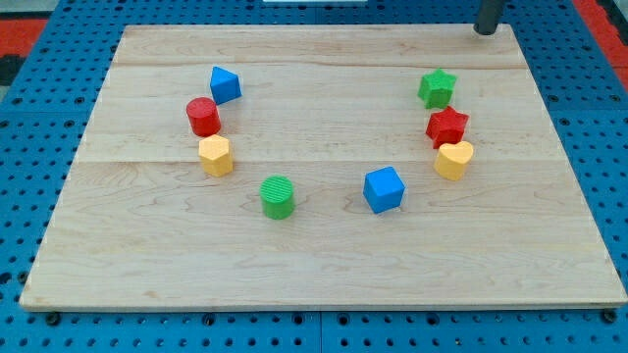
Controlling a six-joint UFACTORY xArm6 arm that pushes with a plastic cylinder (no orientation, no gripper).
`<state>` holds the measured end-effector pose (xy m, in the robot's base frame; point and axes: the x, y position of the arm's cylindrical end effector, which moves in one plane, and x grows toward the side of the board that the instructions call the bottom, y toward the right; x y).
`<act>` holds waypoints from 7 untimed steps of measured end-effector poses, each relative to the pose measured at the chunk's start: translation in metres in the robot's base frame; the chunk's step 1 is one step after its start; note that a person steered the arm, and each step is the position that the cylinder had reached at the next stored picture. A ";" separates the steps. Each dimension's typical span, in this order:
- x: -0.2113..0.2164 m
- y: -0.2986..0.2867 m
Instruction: Point your arm at yellow heart
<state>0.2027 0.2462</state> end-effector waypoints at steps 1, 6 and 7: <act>0.000 0.000; -0.002 0.028; 0.021 0.084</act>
<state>0.2238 0.3304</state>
